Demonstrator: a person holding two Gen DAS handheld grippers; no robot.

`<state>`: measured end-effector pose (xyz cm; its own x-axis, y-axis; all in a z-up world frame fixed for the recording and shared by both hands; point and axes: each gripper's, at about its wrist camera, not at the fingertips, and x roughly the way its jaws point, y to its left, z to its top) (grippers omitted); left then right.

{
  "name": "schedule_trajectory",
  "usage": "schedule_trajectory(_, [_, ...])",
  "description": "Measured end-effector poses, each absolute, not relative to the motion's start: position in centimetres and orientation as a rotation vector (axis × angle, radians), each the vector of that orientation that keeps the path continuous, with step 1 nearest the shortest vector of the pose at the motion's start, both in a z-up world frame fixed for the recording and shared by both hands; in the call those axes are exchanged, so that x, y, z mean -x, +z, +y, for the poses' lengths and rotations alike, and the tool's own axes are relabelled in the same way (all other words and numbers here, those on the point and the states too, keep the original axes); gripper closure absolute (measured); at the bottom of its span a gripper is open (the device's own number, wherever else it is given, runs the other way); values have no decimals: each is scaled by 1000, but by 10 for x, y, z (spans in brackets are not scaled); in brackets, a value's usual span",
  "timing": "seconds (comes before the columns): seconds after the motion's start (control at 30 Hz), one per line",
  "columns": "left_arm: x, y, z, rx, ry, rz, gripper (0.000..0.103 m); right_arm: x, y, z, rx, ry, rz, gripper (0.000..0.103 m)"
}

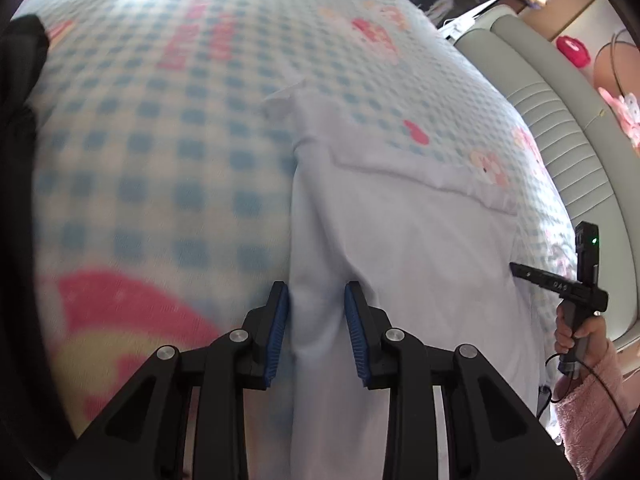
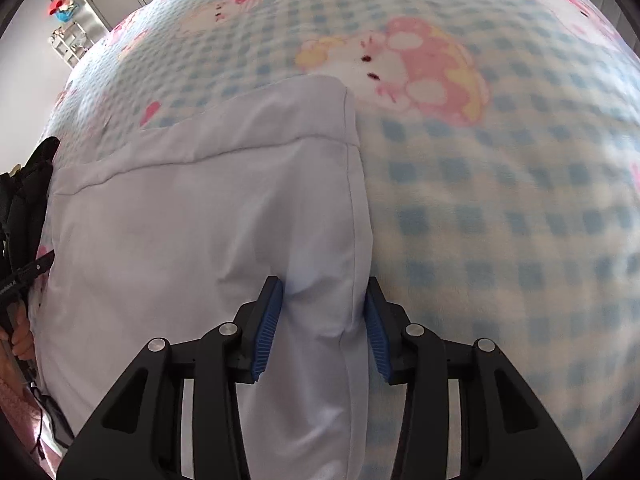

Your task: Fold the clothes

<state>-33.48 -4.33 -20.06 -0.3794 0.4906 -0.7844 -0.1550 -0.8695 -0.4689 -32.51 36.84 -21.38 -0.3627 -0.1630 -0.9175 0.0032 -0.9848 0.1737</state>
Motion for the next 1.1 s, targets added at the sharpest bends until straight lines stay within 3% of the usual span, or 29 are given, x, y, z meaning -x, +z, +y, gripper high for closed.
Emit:
schedule_trajectory(0.07, [343, -204, -46, 1438, 2284, -472, 72, 329, -210, 370, -1680, -2523, -244, 74])
schedule_trajectory(0.17, [361, -210, -43, 1431, 2307, -482, 72, 337, -205, 375, -1651, -2544, -289, 76])
schedule_trajectory(0.23, [374, -212, -38, 1435, 2302, -503, 72, 343, -202, 378, -1632, -2555, -316, 73])
schedule_trajectory(0.3, [384, -212, -35, 1440, 2304, -488, 72, 350, -201, 380, -1613, -2568, -343, 61])
schedule_trajectory(0.53, [387, -198, -55, 1345, 2354, -597, 72, 373, -196, 389, -1542, -2612, -432, 60])
schedule_trajectory(0.67, [381, -195, -68, 1319, 2411, -601, 70, 392, -201, 391, -1536, -2575, -467, 47])
schedule_trajectory(0.7, [381, -196, -69, 1320, 2421, -606, 70, 396, -207, 387, -1571, -2548, -435, 51])
schedule_trajectory(0.77, [381, -196, -72, 1309, 2424, -633, 70, 399, -209, 384, -1583, -2539, -402, 86])
schedule_trajectory(0.8, [381, -196, -73, 1299, 2422, -648, 69, 398, -207, 384, -1570, -2552, -395, 90])
schedule_trajectory(1.1, [401, -213, -58, 1351, 2276, -640, 59, 399, -201, 384, -1532, -2599, -354, 92])
